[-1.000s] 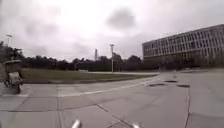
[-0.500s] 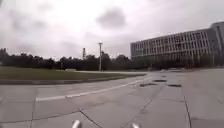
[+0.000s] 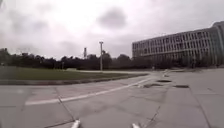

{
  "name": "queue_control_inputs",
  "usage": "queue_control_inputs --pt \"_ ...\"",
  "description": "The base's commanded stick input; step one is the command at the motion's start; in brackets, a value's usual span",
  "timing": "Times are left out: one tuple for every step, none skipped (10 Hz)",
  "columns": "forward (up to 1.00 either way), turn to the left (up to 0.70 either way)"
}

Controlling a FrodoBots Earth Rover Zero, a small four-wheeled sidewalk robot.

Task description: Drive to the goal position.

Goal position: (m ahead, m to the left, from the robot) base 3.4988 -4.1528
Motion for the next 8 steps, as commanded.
queue_control_inputs --pt "0.70 -0.10" --pt "0.70 -0.33" --pt "0.70 -0.33" --pt "0.70 -0.33" --pt "0.70 -0.33" --pt "0.70 -0.33" --pt "0.70 -0.33" --pt "0.70 -0.33"
